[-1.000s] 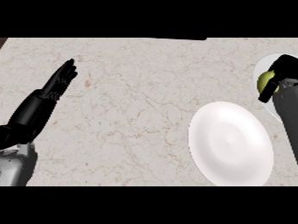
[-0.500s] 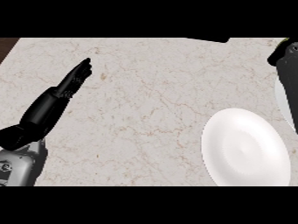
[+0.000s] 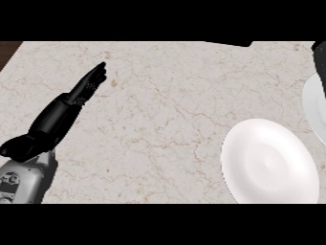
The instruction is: Pick the lemon from the plate and place it in the plate
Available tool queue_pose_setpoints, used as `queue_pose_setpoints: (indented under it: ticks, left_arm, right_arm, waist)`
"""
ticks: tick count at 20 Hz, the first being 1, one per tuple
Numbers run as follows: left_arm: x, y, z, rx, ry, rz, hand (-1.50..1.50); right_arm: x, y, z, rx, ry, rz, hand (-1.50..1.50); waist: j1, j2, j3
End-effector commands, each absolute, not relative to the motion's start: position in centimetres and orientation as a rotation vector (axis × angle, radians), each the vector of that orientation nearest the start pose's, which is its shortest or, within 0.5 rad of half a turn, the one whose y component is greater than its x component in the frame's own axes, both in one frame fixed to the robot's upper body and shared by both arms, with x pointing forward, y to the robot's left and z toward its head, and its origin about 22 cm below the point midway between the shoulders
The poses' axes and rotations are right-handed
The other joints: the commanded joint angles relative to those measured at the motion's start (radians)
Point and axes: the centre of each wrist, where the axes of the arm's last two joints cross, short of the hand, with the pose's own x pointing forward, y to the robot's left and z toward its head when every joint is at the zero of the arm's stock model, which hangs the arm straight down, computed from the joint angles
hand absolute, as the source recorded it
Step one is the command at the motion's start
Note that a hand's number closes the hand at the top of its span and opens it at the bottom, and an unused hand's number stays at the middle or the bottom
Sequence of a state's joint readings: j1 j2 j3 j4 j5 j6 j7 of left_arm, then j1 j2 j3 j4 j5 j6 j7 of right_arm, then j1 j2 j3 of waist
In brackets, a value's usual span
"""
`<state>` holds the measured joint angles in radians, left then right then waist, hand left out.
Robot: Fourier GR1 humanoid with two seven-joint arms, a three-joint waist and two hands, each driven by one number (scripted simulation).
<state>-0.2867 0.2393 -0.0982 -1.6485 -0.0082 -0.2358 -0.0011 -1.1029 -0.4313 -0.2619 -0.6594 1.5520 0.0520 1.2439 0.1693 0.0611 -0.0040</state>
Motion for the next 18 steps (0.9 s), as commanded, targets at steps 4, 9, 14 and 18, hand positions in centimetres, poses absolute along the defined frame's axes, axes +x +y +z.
queue_pose_setpoints:
  ticks: [4, 9, 14, 18]
  left_arm:
    - [29.3, 22.5, 9.6, -0.103, -1.836, -0.574, 0.0]
    - [29.4, 23.2, 8.7, -0.069, -1.829, -0.529, 0.0]
    - [28.9, 22.8, 8.4, -0.081, -1.816, -0.53, 0.0]
    - [29.2, 24.2, 9.2, -0.049, -1.813, -0.512, 0.0]
  right_arm:
    - [45.8, -29.9, 21.8, -1.815, -0.135, -0.236, 1.5]
    - [45.4, -31.1, 19.7, -1.849, -0.157, -0.298, 1.5]
    - [44.9, -32.6, 18.7, -1.894, -0.15, -0.347, 1.5]
    - [44.3, -34.2, 17.8, -1.914, -0.11, -0.372, 1.5]
  waist:
    - [-0.017, -0.003, 0.004]
    - [-0.058, -0.009, 0.005]
    - [-0.062, -0.015, 0.006]
    - [-0.079, -0.026, 0.007]
